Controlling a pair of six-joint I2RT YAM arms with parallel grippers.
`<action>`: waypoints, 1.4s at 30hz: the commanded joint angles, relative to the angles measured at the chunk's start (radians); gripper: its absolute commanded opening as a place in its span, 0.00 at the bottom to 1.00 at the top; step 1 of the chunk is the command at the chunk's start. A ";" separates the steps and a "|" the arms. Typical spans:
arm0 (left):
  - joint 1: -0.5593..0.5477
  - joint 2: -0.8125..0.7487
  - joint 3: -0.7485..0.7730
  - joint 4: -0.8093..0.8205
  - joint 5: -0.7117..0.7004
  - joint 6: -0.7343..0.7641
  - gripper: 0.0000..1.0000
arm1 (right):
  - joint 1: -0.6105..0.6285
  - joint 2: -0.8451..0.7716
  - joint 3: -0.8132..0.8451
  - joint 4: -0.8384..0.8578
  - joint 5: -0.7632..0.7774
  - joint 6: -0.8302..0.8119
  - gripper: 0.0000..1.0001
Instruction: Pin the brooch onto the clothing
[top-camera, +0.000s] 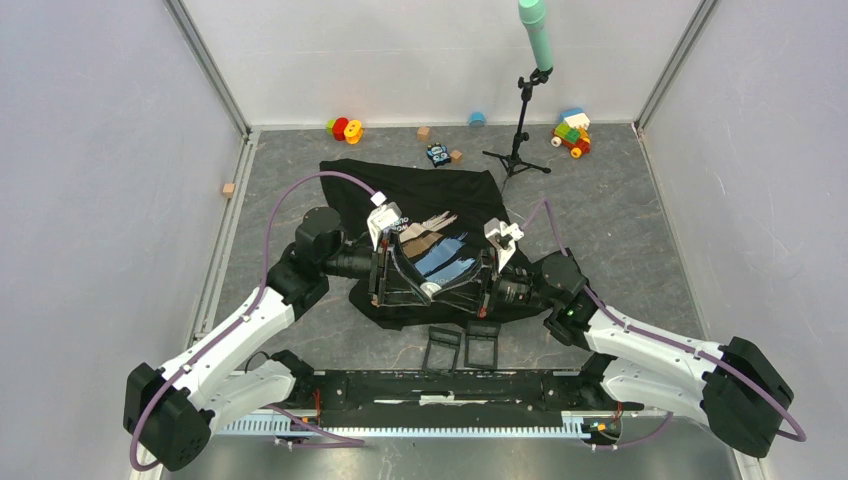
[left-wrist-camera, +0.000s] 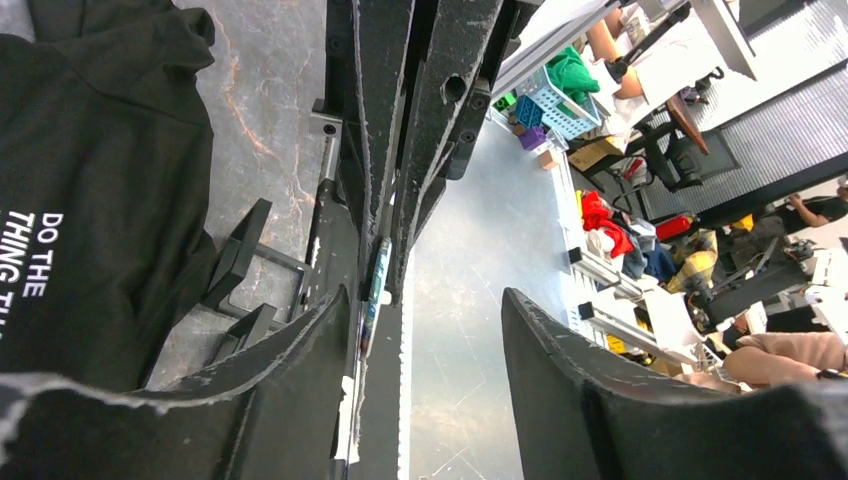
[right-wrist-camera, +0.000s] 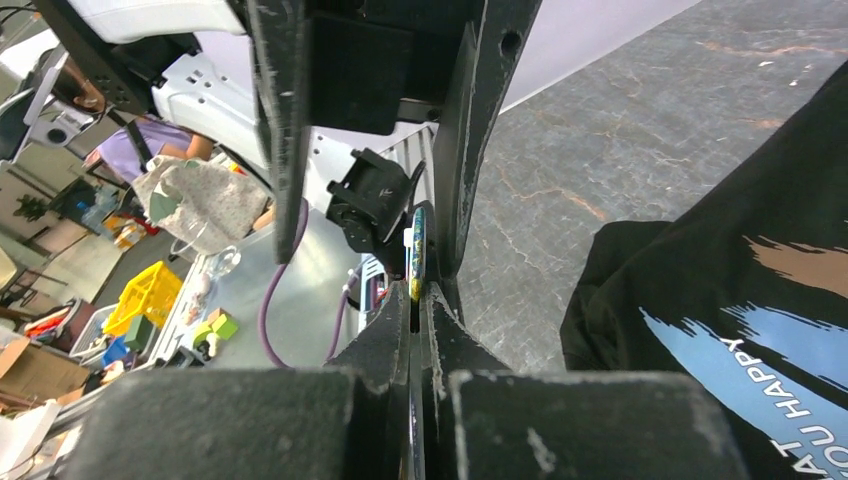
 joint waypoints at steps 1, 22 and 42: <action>-0.005 0.000 0.004 -0.020 0.003 0.031 0.66 | -0.007 -0.018 0.030 -0.010 0.065 -0.023 0.00; -0.020 -0.017 0.014 -0.099 -0.064 0.088 0.02 | -0.018 0.008 0.075 -0.186 0.139 -0.073 0.00; -0.040 -0.036 0.001 -0.073 -0.061 0.094 0.02 | -0.018 0.195 0.179 -0.443 0.375 -0.099 0.00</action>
